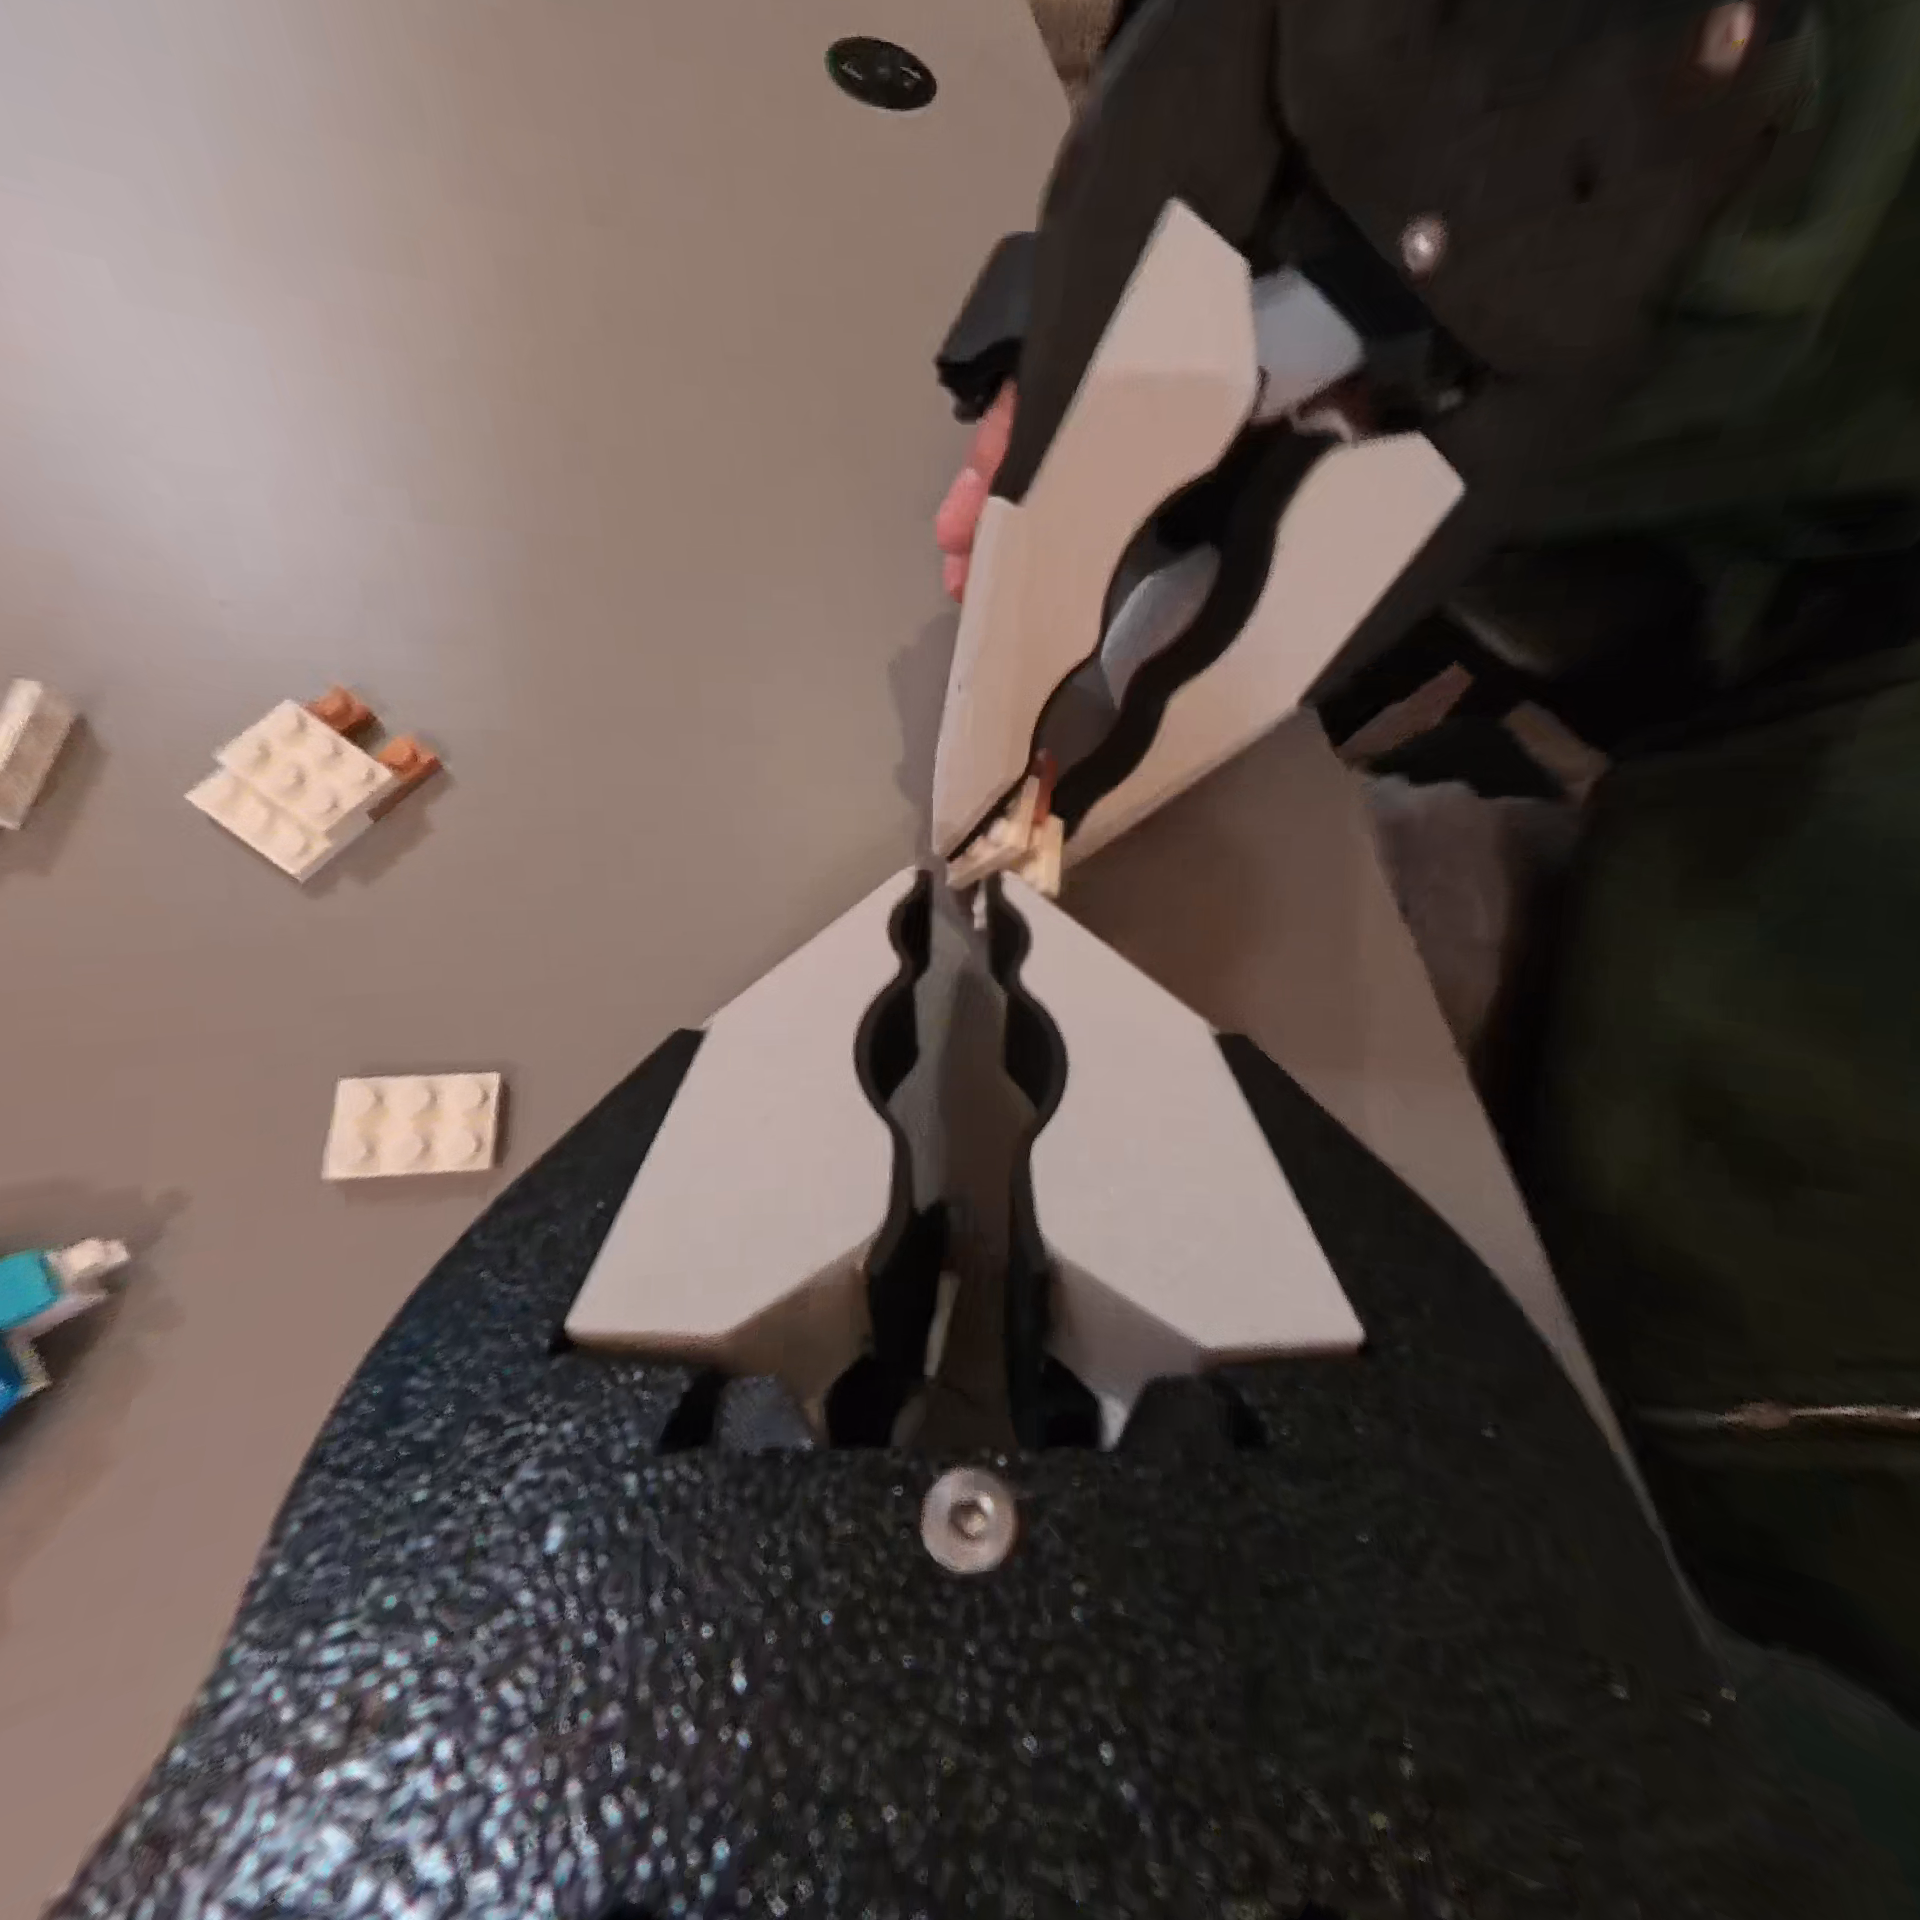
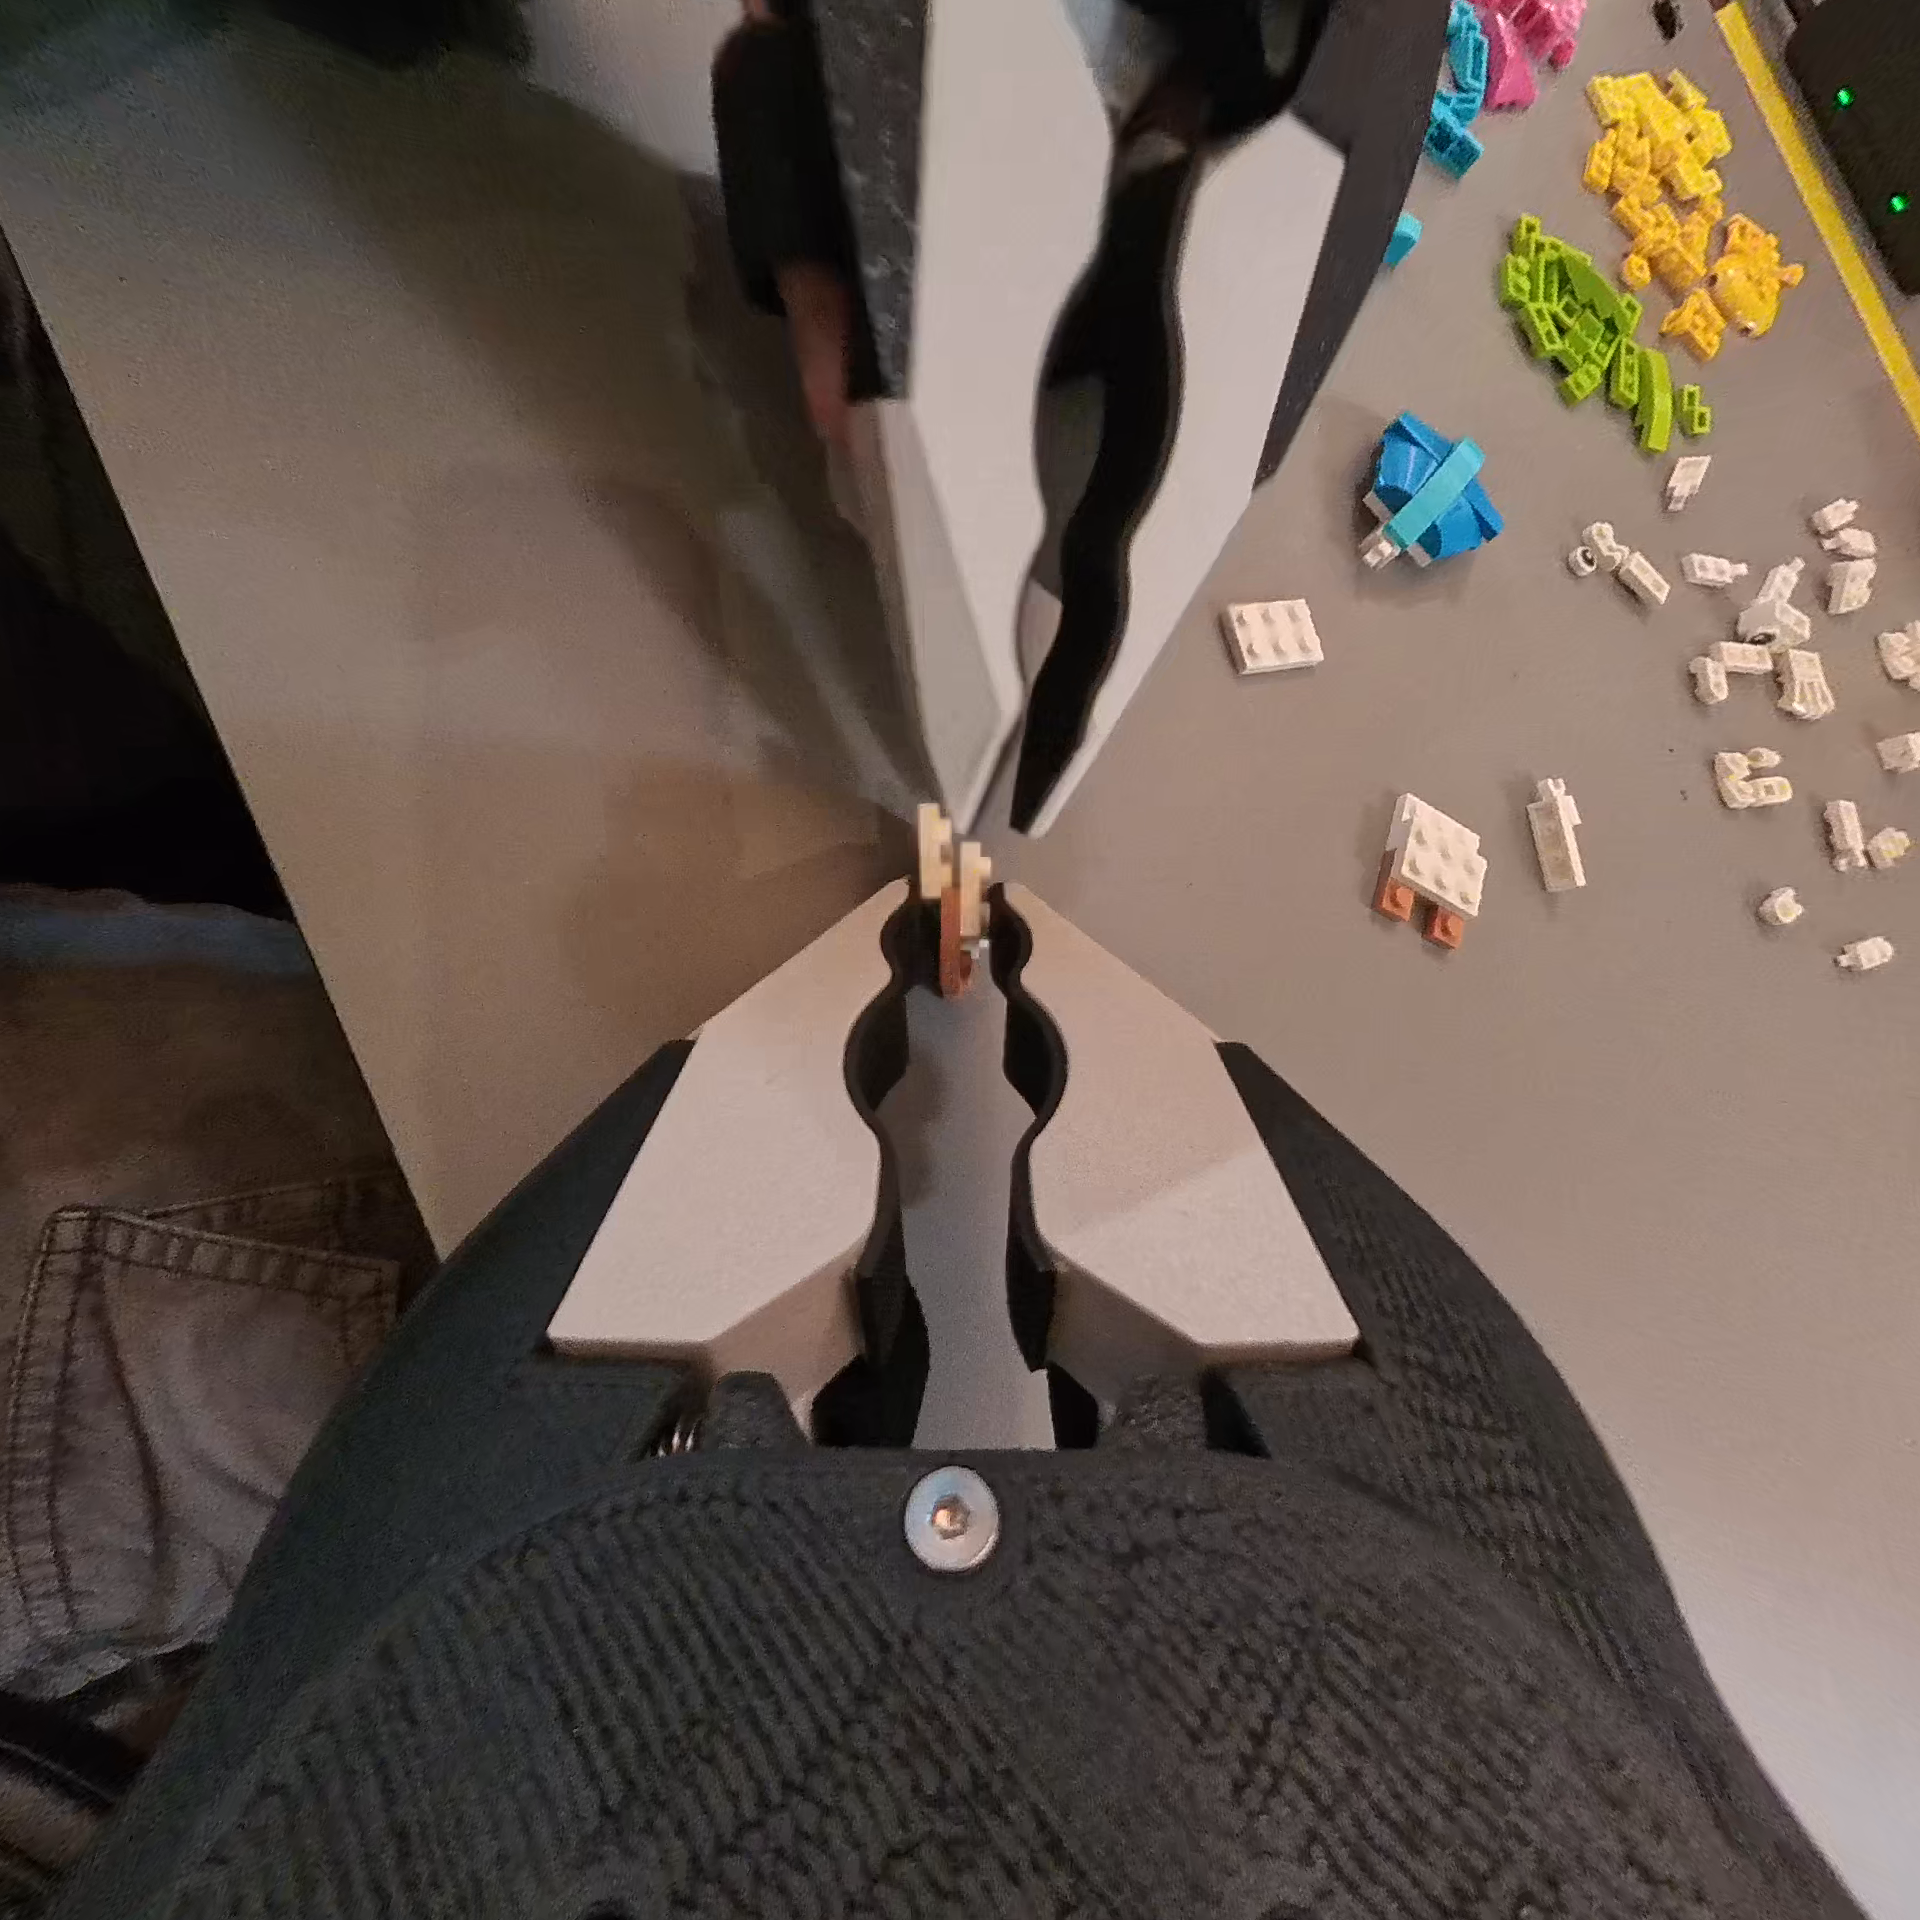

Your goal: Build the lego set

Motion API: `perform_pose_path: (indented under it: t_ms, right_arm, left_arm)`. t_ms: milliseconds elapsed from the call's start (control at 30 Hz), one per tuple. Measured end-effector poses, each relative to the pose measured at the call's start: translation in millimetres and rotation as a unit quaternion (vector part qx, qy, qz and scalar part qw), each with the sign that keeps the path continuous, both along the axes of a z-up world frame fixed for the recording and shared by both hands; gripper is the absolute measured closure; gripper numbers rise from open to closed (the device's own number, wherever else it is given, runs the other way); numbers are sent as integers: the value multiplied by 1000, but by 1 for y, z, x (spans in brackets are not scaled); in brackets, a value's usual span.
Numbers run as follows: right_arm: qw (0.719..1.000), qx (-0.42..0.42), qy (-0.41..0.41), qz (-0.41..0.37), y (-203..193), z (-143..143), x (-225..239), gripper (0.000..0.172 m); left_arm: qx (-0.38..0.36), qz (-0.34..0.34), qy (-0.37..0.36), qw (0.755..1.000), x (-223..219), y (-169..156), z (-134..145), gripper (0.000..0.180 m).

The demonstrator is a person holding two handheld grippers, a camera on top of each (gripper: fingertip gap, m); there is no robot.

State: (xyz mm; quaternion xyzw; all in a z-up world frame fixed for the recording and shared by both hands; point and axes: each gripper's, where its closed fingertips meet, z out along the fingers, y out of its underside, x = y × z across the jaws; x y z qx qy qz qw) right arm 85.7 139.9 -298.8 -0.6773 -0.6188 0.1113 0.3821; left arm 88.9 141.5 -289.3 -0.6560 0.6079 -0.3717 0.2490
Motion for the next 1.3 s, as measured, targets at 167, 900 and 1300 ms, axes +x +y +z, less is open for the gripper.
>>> perform_pose_path:
  t_ms: [167, 900, 1300]
  right_arm:
    - [1000, -4, 6, 2, 1, 0, 1, 160]
    - [998, 55, -44, -2, 7, 2, 4, 164]
    - [998, 67, -7, 11, 6, 13, 3, 163]
  left_arm:
    - [109, -55, -3, 992, -3, -8, 6, 156]
    - [251, -90, 11, 964, 3, -7, 5, 177]
    - [293, -81, -33, 952, 9, -6, 16, 161]
